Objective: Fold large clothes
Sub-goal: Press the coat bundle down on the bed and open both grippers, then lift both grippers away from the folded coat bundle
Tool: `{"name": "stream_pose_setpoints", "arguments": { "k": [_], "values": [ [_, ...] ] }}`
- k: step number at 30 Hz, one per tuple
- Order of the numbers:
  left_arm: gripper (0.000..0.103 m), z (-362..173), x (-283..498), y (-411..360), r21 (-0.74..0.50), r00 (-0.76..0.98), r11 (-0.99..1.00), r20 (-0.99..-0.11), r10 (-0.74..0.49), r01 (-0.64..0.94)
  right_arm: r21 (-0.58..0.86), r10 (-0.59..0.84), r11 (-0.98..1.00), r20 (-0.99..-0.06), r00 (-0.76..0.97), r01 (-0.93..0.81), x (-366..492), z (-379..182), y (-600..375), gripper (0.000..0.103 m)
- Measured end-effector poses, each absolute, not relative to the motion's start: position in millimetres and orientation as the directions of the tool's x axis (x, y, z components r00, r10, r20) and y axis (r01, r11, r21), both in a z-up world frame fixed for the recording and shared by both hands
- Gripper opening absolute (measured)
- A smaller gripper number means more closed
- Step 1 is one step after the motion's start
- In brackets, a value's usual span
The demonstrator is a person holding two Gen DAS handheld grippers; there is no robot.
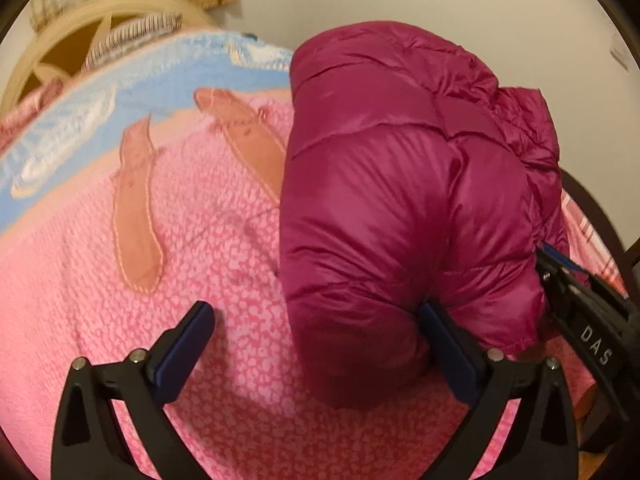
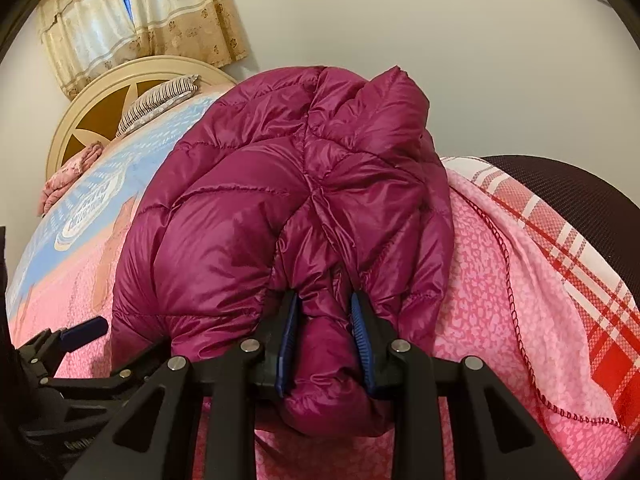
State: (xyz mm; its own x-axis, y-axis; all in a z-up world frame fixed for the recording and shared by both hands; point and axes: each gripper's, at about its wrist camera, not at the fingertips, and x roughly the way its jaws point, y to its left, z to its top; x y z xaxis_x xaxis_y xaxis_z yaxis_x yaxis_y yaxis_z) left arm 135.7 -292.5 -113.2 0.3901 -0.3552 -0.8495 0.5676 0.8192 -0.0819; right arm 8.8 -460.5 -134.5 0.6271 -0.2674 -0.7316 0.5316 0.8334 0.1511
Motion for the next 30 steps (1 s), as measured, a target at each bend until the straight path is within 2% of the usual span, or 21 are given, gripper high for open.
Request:
{"name": "stream_pose_setpoints", "arguments": {
  "k": [4, 10, 13, 14, 16, 21, 30],
  "values": [
    [0.103, -109, 134, -286, -0.094, 0.374, 0.820, -0.857, -0.356, 0.564, 0.145, -0.283, 0.835, -0.713, 0.641, 0.530, -7, -127, -449, 0.032],
    [0.103, -114, 116, -262, -0.155, 0.358, 0.817, -0.843, -0.402, 0.555, 0.148, -0.300, 0.819, -0.713, 0.634, 0.554, -41, -121, -436, 0.050],
    [0.103, -119, 98, -250, -0.082, 0.395, 0.812, -0.842, -0.366, 0.578, 0.161, -0.299, 0.808, -0.716, 0.631, 0.566, -57, -122, -435, 0.056],
    [0.103, -122, 94, -245, -0.063, 0.405, 0.811, -0.842, -0.356, 0.581, 0.164, -0.299, 0.803, -0.721, 0.625, 0.573, -61, -123, -435, 0.061],
    [0.103, -125, 89, -233, -0.062, 0.406, 0.807, -0.839, -0.361, 0.588, 0.175, -0.290, 0.786, -0.743, 0.603, 0.593, -69, -127, -435, 0.066],
    [0.103, -126, 81, -208, -0.052, 0.433, 0.826, -0.832, -0.347, 0.562, 0.209, -0.233, 0.767, -0.791, 0.566, 0.607, -86, -143, -431, 0.067],
    [0.103, -124, 51, -196, 0.009, 0.433, 0.816, -0.851, -0.297, 0.578, 0.138, -0.249, 0.786, -0.822, 0.512, 0.603, -115, -136, -401, 0.068]
  ]
}}
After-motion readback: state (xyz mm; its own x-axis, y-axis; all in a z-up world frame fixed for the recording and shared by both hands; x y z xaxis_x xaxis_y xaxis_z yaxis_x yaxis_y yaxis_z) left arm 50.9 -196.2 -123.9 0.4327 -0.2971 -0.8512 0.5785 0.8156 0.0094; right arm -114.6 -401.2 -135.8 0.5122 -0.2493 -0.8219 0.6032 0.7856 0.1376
